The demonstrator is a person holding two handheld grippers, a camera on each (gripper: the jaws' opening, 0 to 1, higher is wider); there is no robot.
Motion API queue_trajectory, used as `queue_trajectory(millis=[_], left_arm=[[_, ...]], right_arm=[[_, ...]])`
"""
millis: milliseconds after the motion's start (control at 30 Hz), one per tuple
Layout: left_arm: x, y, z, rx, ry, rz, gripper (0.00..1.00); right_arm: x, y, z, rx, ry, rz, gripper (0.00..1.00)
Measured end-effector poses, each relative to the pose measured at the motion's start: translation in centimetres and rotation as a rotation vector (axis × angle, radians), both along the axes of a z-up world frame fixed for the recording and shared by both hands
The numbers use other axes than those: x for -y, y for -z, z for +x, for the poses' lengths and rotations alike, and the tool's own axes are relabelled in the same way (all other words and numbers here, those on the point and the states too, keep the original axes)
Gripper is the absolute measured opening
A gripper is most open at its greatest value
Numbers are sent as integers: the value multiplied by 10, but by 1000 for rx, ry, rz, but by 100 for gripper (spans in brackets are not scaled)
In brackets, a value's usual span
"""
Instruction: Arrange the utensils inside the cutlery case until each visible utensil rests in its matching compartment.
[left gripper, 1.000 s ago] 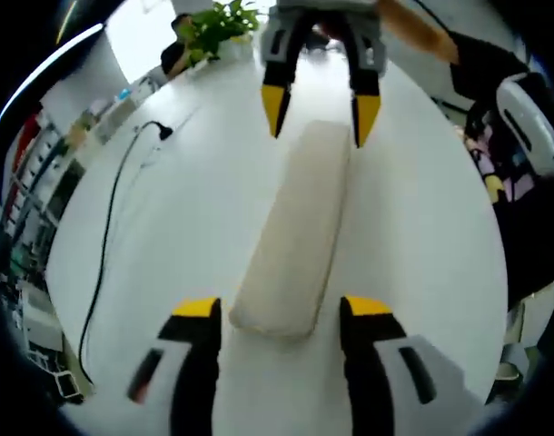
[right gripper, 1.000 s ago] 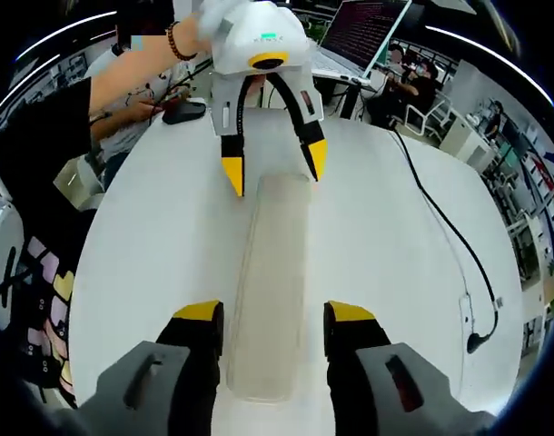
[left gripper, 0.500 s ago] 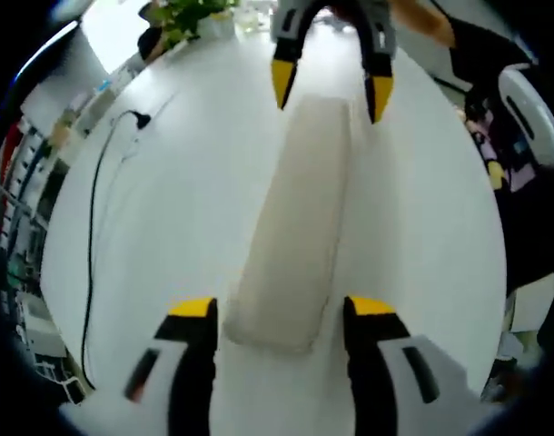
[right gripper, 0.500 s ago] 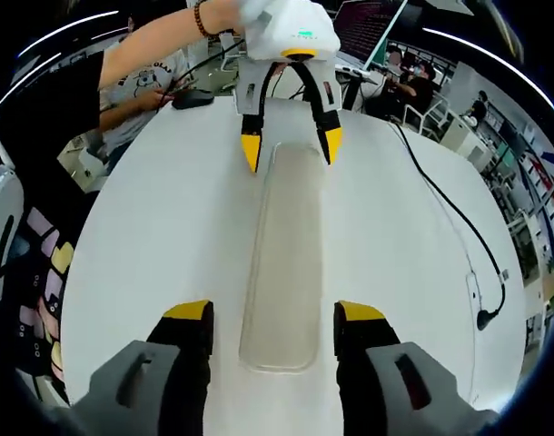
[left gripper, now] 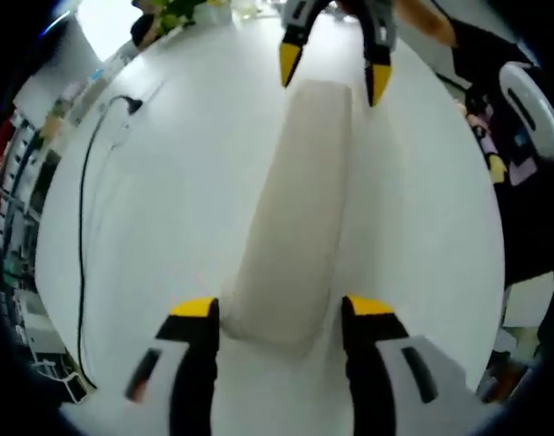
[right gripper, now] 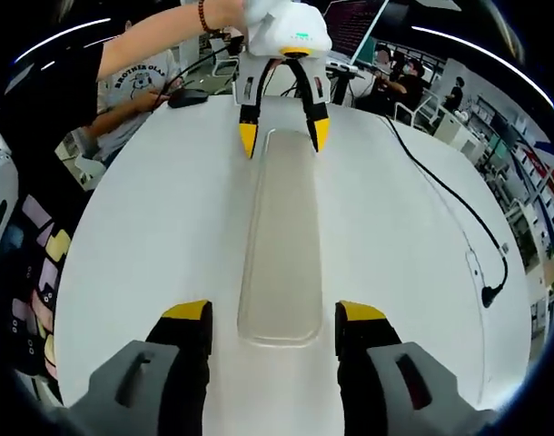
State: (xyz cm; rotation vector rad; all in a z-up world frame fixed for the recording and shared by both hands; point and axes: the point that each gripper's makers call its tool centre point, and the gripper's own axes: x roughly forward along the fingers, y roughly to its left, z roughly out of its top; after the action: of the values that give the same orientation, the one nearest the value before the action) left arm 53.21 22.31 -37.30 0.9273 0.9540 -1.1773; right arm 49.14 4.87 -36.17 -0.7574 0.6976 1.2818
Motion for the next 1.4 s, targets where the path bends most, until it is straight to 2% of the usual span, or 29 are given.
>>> queue_trajectory(millis=[333, 433, 667, 1133, 1400], left_arm=[[6, 4, 3, 5, -4, 9, 54], [6, 5, 4, 3, -8, 1, 52], [5, 6, 2, -6, 2, -6, 51], [9, 5, -4, -11, 3, -25, 50], [7, 3, -5, 8, 13, -28, 50]], right_arm=[[5, 16, -2, -26, 10, 39, 52], [3, 13, 0, -21, 13, 69, 48], [8, 10, 2, -11, 17, 77, 40], [10, 7, 0, -32, 10, 110, 40], [8, 4, -3, -92, 14, 152, 39]])
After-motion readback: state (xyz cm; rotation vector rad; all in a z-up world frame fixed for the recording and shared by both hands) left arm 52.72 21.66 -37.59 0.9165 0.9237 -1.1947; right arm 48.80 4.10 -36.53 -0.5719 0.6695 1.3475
